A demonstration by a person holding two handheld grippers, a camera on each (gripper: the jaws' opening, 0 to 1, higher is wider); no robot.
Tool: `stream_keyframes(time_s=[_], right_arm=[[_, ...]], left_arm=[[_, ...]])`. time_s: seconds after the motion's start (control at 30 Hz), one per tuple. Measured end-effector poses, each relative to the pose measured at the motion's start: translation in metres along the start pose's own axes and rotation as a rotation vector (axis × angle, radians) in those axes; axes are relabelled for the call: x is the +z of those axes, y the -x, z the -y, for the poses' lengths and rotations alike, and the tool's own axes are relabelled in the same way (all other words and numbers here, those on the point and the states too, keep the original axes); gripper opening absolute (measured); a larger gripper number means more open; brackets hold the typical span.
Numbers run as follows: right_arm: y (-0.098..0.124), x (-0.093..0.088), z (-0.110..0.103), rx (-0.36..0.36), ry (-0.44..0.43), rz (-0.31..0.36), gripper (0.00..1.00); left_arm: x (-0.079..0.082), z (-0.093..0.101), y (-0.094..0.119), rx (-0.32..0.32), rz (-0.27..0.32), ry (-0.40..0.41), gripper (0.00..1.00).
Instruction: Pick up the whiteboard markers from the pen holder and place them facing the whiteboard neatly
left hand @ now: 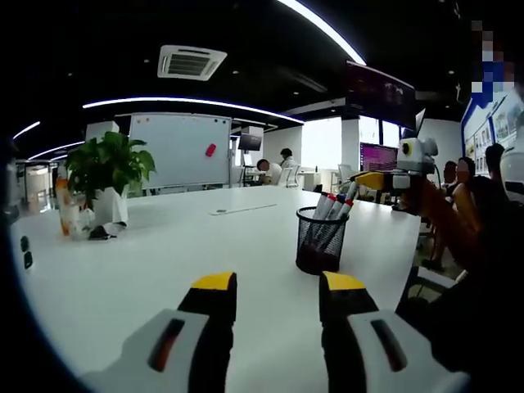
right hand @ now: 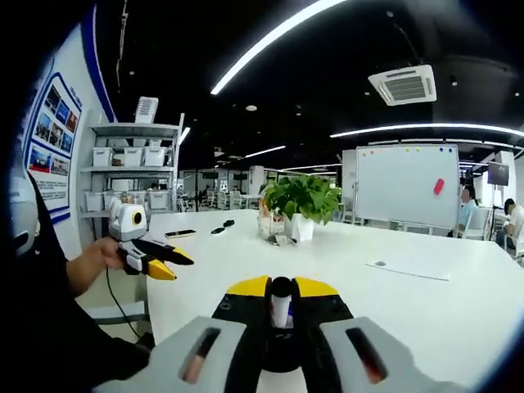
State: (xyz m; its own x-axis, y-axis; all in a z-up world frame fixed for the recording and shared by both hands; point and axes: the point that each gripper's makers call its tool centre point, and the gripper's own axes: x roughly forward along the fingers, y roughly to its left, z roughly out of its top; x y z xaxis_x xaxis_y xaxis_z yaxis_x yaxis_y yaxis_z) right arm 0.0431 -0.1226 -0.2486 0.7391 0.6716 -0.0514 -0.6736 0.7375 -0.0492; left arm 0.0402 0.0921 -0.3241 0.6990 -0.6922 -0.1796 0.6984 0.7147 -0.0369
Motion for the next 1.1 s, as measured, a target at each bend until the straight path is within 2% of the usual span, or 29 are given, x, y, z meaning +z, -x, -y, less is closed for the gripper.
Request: stream_keyframes(time_s=[0.23, 0.5, 0.77, 0.9, 1.1], right_arm=[[0.013, 0.026, 0.003, -0.017, 0.014, 0.036, 0.13], [0.036, 0.040, 0.001, -0.046, 0.020, 0.078, 0.13], [0.052, 0.019, -0.002, -0.061, 0.031, 0.045, 0.13], [0.057, -0.008, -0.002, -0.063, 0.031, -0.012, 0.13], [0.052, -0.035, -0.007, -0.065, 0.045, -0.076, 0.12]], left_arm=[[0.001, 0.000, 0.000, 0.001, 0.002, -0.004, 0.42], [-0.001, 0.003, -0.001, -0.005, -0.004, -0.003, 0.42], [0.000, 0.002, -0.001, 0.000, -0.003, -0.008, 0.42], [0.002, 0.001, -0.001, 0.001, -0.001, -0.011, 0.42], [-0.001, 0.004, -0.002, -0.004, -0.009, -0.012, 0.41]])
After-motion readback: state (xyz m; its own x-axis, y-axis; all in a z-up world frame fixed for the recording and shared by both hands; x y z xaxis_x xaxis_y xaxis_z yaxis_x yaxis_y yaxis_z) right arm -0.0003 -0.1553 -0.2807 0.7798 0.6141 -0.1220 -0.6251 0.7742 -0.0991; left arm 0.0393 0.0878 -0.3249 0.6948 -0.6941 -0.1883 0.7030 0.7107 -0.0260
